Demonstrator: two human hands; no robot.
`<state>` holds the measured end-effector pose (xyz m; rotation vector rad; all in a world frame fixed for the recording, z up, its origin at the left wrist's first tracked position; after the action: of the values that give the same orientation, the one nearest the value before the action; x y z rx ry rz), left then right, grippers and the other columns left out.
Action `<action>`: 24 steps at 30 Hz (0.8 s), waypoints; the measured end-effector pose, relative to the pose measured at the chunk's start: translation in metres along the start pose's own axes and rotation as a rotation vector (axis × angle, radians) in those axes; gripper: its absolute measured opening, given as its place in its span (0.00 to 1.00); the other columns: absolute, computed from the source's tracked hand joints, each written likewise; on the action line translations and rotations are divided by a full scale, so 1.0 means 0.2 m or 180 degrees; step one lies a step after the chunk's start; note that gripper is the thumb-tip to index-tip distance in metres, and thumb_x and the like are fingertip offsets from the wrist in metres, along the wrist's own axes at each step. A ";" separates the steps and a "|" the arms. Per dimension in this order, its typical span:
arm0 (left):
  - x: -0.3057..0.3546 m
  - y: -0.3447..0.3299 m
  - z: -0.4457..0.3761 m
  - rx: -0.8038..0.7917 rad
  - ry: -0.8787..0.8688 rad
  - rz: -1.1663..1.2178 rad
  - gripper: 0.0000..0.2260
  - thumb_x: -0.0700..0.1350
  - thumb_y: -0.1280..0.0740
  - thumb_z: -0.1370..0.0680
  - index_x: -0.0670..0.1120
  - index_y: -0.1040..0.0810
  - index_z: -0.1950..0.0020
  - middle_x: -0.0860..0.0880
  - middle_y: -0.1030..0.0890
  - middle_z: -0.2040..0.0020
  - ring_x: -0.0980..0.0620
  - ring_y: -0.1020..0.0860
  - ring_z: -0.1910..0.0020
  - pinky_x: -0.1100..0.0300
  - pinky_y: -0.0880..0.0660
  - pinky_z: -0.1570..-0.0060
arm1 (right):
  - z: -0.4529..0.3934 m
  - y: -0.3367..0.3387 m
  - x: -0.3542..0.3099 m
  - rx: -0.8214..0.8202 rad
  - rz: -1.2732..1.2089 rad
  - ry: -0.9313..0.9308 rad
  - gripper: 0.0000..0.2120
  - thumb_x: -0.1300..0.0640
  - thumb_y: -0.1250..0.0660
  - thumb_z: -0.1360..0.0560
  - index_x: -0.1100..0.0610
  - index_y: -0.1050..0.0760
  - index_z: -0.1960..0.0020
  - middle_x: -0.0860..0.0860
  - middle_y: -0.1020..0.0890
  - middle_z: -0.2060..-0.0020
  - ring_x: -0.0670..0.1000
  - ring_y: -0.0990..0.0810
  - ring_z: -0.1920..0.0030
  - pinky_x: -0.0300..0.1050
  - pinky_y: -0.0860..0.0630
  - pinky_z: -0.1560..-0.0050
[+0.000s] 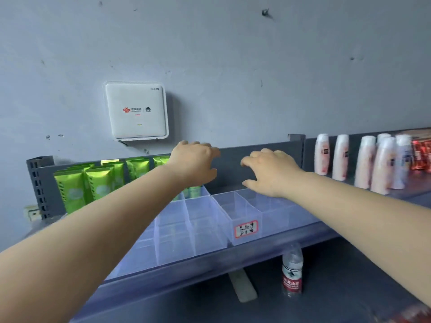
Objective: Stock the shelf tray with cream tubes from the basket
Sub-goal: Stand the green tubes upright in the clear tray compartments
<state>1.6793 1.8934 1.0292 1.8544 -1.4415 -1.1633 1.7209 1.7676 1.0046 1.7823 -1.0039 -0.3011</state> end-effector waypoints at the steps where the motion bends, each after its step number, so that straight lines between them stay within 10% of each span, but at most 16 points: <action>1: 0.10 -0.01 -0.03 -0.0017 -0.0087 -0.0017 0.21 0.51 0.39 0.23 0.52 0.33 0.31 0.50 0.25 0.38 0.47 0.28 0.38 0.55 0.35 0.42 | 0.06 0.00 0.08 -0.0023 0.0062 -0.0078 0.21 0.44 0.41 0.23 0.51 0.33 0.33 0.50 0.27 0.39 0.54 0.31 0.37 0.50 0.33 0.40; 24: 2.02 0.19 -0.23 0.0286 -0.1762 0.0746 0.22 0.54 0.39 0.24 0.49 0.33 0.32 0.49 0.25 0.38 0.46 0.28 0.39 0.53 0.35 0.42 | 1.61 0.06 1.35 -0.0814 0.0749 -0.1910 0.27 0.42 0.40 0.24 0.52 0.37 0.29 0.53 0.31 0.34 0.55 0.35 0.32 0.53 0.36 0.35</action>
<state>1.7270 1.4950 0.9571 1.4186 -1.9728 -1.5847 1.6857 1.3544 0.9366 1.3445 -1.5037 -0.8072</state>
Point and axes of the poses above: each hand's wrist, its own z-axis away from the middle knuckle, its own y-axis out of the back of the hand, x = y × z, the point moved 6 cm from there along -z, towards the middle knuckle
